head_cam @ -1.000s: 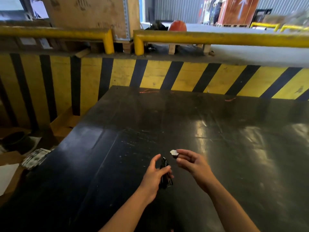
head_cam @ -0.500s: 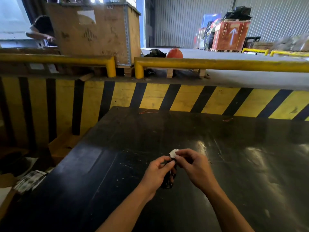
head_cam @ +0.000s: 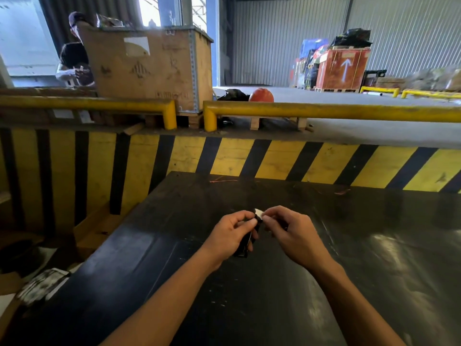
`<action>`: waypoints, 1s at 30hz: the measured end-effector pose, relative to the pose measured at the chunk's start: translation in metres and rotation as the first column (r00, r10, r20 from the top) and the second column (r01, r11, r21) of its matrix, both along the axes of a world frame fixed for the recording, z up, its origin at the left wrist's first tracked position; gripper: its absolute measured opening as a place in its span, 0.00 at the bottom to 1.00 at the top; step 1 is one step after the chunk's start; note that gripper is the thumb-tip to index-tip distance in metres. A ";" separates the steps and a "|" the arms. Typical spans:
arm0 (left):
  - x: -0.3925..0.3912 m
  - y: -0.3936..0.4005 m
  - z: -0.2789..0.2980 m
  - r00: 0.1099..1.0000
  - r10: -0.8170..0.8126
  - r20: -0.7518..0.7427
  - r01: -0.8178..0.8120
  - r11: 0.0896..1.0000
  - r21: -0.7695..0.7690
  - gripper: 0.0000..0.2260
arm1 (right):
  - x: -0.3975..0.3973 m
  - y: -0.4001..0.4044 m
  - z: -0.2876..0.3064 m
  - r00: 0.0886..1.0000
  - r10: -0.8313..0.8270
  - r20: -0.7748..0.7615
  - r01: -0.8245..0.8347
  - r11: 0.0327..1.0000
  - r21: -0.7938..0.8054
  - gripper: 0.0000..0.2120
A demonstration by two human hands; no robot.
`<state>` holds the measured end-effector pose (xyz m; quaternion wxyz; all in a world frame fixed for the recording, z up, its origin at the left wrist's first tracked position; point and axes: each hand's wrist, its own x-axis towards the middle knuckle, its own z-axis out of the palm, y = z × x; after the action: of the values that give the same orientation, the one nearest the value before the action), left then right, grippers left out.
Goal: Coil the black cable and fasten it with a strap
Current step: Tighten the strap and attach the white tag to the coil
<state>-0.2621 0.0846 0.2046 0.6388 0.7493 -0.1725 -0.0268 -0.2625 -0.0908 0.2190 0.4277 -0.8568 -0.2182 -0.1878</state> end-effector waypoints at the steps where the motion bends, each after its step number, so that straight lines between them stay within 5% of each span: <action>1: 0.000 0.000 0.002 0.999 -0.018 0.032 0.017 0.999 0.032 0.09 | 0.001 -0.001 0.004 1.000 -0.009 -0.020 0.009 1.000 -0.005 0.07; 12: 0.004 -0.002 0.018 0.966 -0.150 0.212 0.077 0.944 0.320 0.08 | 0.001 0.002 0.014 0.990 -0.022 -0.137 0.019 1.000 -0.025 0.09; 20: 0.006 -0.003 0.023 0.970 -0.141 0.200 0.082 0.957 0.277 0.07 | 0.004 0.003 0.015 0.972 -0.031 -0.231 0.052 0.995 0.084 0.11; 27: 0.002 0.015 0.030 0.990 -0.050 0.130 0.038 0.995 0.095 0.09 | 0.005 -0.011 0.023 0.968 -0.174 -0.179 0.190 0.979 0.078 0.10; 30: 0.001 0.024 0.037 0.992 -0.076 0.100 0.068 0.994 0.088 0.09 | 0.000 -0.017 0.027 0.981 -0.101 -0.166 0.128 0.979 0.161 0.09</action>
<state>-0.2610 0.1081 0.2415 0.5954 0.7693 -0.2309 -0.0183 -0.2630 -0.1075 0.2462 0.5042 -0.8401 -0.1172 -0.1622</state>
